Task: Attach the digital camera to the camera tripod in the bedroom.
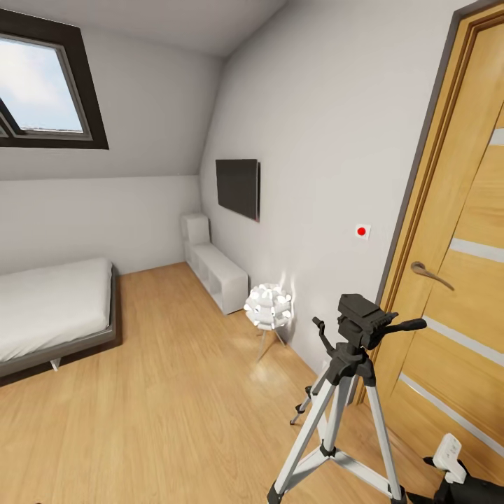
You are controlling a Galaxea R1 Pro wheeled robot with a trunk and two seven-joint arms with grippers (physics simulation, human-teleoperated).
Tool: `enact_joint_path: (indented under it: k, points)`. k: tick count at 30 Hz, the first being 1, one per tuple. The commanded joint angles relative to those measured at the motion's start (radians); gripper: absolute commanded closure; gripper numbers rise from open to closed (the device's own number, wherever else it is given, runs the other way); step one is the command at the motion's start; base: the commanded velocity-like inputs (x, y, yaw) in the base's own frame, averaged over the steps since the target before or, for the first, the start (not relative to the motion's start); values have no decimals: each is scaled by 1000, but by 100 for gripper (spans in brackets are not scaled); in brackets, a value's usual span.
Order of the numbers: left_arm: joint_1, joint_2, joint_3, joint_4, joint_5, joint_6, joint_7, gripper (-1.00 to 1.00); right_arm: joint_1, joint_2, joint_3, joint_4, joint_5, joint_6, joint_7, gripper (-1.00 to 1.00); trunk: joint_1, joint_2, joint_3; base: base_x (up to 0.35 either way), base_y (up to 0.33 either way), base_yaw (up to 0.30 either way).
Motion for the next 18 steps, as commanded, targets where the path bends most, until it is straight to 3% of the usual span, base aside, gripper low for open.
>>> enact_joint_path:
  k: [1,9,18]
  points:
    - [0,0,0,-2,8,3,6,100,0,1,-1,-1,1,10,4,-100,0,-1,0,0,0,0]
    - [0,0,-6,-12,11,5,0,100,-1,2,0,1,1,11,-1,-100,0,-1,0,0,0,0]
    - [-1,6,-66,-19,10,9,-2,100,-14,5,-1,3,-23,13,-2,-100,0,-1,0,0,0,0]
